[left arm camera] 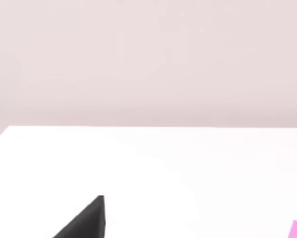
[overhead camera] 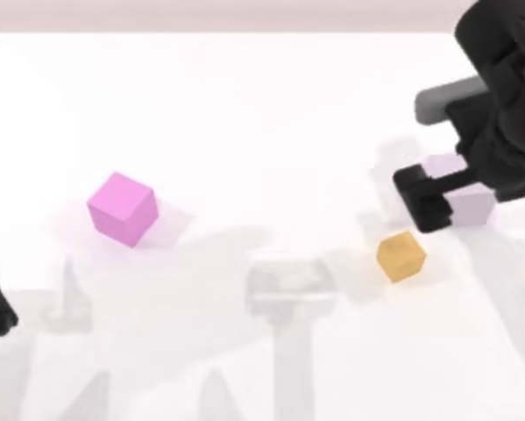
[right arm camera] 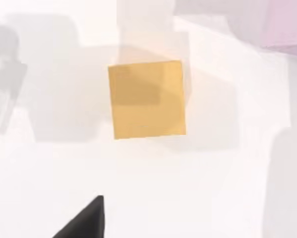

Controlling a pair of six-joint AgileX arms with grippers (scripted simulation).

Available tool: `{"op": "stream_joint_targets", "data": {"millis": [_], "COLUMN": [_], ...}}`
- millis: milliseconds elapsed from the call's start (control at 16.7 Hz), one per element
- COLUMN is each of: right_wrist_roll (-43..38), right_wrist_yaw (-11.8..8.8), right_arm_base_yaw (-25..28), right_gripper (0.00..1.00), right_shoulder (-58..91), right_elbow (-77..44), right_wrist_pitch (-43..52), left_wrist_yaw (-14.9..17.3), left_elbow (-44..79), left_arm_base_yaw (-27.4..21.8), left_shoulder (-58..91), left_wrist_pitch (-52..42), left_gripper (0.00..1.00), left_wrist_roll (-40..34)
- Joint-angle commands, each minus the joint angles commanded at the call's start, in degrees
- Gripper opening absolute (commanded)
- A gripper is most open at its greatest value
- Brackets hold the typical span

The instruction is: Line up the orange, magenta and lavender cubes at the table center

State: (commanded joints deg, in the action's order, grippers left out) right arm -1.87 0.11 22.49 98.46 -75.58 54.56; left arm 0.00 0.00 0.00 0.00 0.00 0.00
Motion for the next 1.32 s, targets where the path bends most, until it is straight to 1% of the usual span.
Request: {"op": "stream_joint_targets", "data": {"millis": [180,360,780,960,1200,1320], "right_wrist_roll": [-0.2,-0.3,-0.3,-0.2,-0.4,-0.5], "right_wrist_yaw": [0.0,0.0,0.0,0.0,0.0,0.0], "right_arm_base_yaw": [2.7,4.4,4.5,4.7,4.8,4.9], "right_gripper": [1.00,1.00,1.00,1.00,1.00,1.00], "right_shoulder": [10.9,17.1,18.4,20.0,23.6,25.0], "right_elbow": [-9.1,-15.0,-16.1,-13.5,-7.9,-5.9], "right_wrist_pitch": [6.1,9.7,10.2,6.2,-3.5,-6.7], "left_wrist_yaw": [0.0,0.0,0.0,0.0,0.0,0.0], "left_elbow": [0.0,0.0,0.0,0.0,0.0,0.0], "left_arm_base_yaw": [0.0,0.0,0.0,0.0,0.0,0.0], "left_shoulder": [0.0,0.0,0.0,0.0,0.0,0.0], "left_wrist_pitch": [0.0,0.0,0.0,0.0,0.0,0.0], "left_gripper": [1.00,1.00,1.00,1.00,1.00,1.00], "left_wrist_roll": [0.0,0.0,0.0,0.0,0.0,0.0]}}
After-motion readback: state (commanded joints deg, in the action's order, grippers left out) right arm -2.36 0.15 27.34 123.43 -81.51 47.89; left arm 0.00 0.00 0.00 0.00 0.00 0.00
